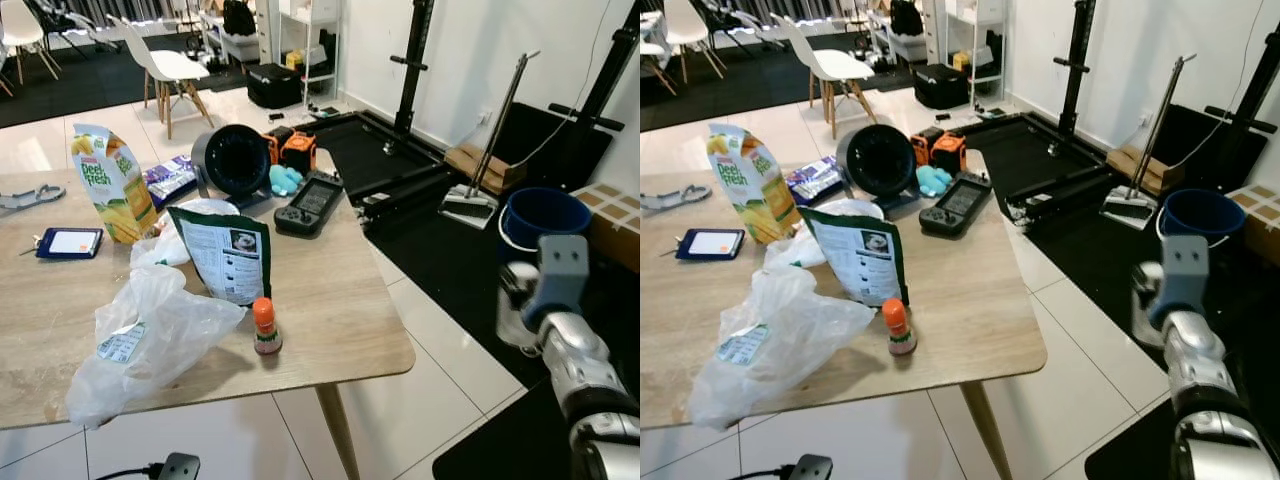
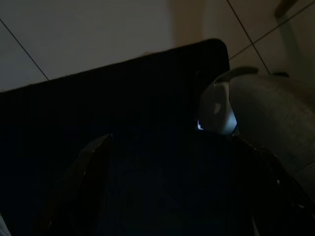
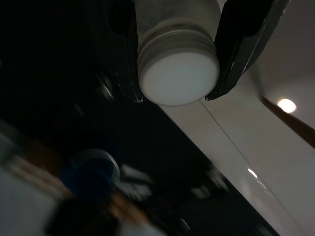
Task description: Restocking fridge
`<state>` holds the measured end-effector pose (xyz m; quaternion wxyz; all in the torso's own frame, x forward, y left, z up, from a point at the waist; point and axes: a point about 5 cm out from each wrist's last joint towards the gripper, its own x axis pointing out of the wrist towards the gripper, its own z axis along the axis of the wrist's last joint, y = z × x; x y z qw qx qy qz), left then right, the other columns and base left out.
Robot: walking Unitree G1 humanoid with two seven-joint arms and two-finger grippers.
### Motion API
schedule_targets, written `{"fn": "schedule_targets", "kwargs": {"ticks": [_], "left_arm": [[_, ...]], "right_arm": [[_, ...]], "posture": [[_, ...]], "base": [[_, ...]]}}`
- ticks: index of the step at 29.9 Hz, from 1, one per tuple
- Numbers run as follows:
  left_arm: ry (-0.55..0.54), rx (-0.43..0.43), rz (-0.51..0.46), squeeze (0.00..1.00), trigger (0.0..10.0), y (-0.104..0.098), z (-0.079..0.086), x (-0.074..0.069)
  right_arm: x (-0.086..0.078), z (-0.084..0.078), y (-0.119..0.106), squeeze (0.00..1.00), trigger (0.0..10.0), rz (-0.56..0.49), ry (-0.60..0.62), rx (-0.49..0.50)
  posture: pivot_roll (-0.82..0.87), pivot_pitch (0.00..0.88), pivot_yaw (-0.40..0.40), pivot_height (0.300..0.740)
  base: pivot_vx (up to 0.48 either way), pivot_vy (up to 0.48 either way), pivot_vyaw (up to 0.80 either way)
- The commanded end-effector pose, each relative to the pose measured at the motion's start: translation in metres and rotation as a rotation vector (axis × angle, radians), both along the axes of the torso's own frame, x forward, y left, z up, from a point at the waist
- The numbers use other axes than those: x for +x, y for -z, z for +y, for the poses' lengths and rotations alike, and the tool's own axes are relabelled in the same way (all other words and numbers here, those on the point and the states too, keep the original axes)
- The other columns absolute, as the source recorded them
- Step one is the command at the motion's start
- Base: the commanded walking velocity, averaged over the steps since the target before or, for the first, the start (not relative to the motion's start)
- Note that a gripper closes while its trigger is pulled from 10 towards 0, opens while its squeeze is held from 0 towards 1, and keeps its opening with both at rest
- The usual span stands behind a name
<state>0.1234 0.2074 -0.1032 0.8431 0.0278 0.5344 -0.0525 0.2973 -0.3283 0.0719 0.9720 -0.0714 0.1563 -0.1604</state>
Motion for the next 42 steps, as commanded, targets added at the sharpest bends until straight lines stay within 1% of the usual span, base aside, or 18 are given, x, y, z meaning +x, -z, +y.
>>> {"fn": "schedule_targets", "kwargs": {"ticks": [1, 4, 6, 9, 10, 11, 12, 13, 17, 19, 20, 21, 22, 25, 26, 28, 33, 42], "left_arm": [[0.007, -0.001, 0.016, 0.00, 10.0, 0.002, -0.004, -0.004], [0.006, -0.001, 0.018, 0.00, 10.0, 0.002, -0.004, -0.005], [0.005, -0.001, 0.018, 0.00, 10.0, 0.002, -0.004, -0.005], [0.002, -0.002, 0.013, 0.00, 10.0, 0.002, -0.005, -0.004], [0.002, -0.002, 0.013, 0.00, 10.0, 0.002, -0.005, -0.004], [0.001, -0.001, 0.013, 0.00, 10.0, 0.002, -0.005, -0.004], [-0.004, 0.001, 0.013, 0.00, 10.0, 0.002, -0.005, -0.005], [-0.004, 0.001, 0.013, 0.00, 10.0, 0.002, -0.005, -0.005], [-0.016, 0.012, 0.013, 0.00, 10.0, 0.002, -0.003, -0.005], [-0.022, 0.013, 0.012, 0.00, 10.0, 0.002, -0.002, -0.004], [-0.022, 0.013, 0.012, 0.00, 10.0, 0.002, -0.002, -0.004], [-0.019, 0.013, 0.010, 0.00, 10.0, 0.002, -0.002, -0.003], [-0.019, 0.013, 0.010, 0.00, 10.0, 0.002, -0.002, -0.003], [-0.025, 0.016, 0.016, 0.00, 10.0, 0.002, -0.002, -0.004], [-0.025, 0.016, 0.016, 0.00, 10.0, 0.002, -0.002, -0.004], [-0.028, 0.014, 0.019, 0.00, 10.0, 0.002, -0.002, -0.004], [-0.030, 0.013, 0.021, 0.00, 10.0, 0.003, -0.003, -0.005], [-0.034, 0.012, 0.024, 0.00, 10.0, 0.003, -0.004, -0.005]], "right_arm": [[-0.008, -0.004, 0.009, 0.00, 10.0, 0.032, 0.033, -0.005], [-0.031, -0.006, 0.036, 0.00, 10.0, 0.132, 0.091, 0.034], [-0.039, -0.006, 0.046, 0.00, 10.0, 0.169, 0.107, 0.039], [-0.075, 0.004, 0.084, 0.00, 10.0, 0.322, 0.150, 0.092], [-0.075, 0.004, 0.084, 0.00, 10.0, 0.322, 0.150, 0.092], [-0.081, 0.006, 0.090, 0.00, 10.0, 0.343, 0.155, 0.103], [-0.096, 0.013, 0.104, 0.00, 10.0, 0.400, 0.165, 0.131], [-0.096, 0.013, 0.104, 0.00, 10.0, 0.400, 0.165, 0.131], [-0.124, 0.026, 0.127, 0.00, 10.0, 0.508, 0.173, 0.171], [-0.134, 0.033, 0.135, 0.00, 10.0, 0.549, 0.168, 0.182], [-0.134, 0.033, 0.135, 0.00, 10.0, 0.549, 0.168, 0.182], [-0.146, 0.041, 0.143, 0.00, 10.0, 0.595, 0.162, 0.193], [-0.146, 0.041, 0.143, 0.00, 10.0, 0.595, 0.162, 0.193], [-0.171, 0.053, 0.158, 0.00, 10.0, 0.689, 0.156, 0.214], [-0.171, 0.053, 0.158, 0.00, 10.0, 0.689, 0.156, 0.214], [-0.181, 0.058, 0.163, 0.00, 10.0, 0.720, 0.150, 0.231], [-0.187, 0.062, 0.166, 0.00, 10.0, 0.750, 0.149, 0.239], [-0.183, 0.067, 0.166, 0.00, 10.0, 0.759, 0.103, 0.228]], "posture": [[0.08, 0.000, -0.002, 0.740], [0.07, 0.000, -0.003, 0.740], [0.07, 0.000, -0.003, 0.740], [0.07, 0.000, -0.003, 0.740], [0.07, 0.000, -0.003, 0.740], [0.07, 0.000, -0.003, 0.740], [0.08, 0.000, -0.005, 0.740], [0.08, 0.000, -0.005, 0.740], [0.08, 0.000, -0.002, 0.740], [0.08, 0.000, -0.002, 0.740], [0.08, 0.000, -0.002, 0.740], [0.08, 0.000, 0.001, 0.740], [0.08, 0.000, 0.001, 0.740], [0.08, 0.000, 0.001, 0.740], [0.08, 0.000, 0.001, 0.740], [0.07, 0.000, 0.003, 0.740], [0.07, 0.000, 0.002, 0.740], [0.07, 0.000, 0.001, 0.740]], "base": [[0.000, 0.000, 0.00], [0.000, 0.000, 0.00], [0.000, 0.000, 0.00], [0.000, 0.000, 0.00], [0.000, 0.000, 0.00], [0.000, 0.000, 0.00], [0.000, 0.000, 0.00], [0.000, 0.000, 0.00], [0.000, 0.000, 0.00], [0.000, 0.000, 0.00], [0.000, 0.000, 0.00], [0.000, 0.000, 0.00], [0.000, 0.000, 0.00], [0.000, 0.000, 0.00], [0.000, 0.000, 0.00], [0.000, 0.000, 0.00], [0.000, 0.000, 0.00], [0.000, 0.000, 0.00]]}}
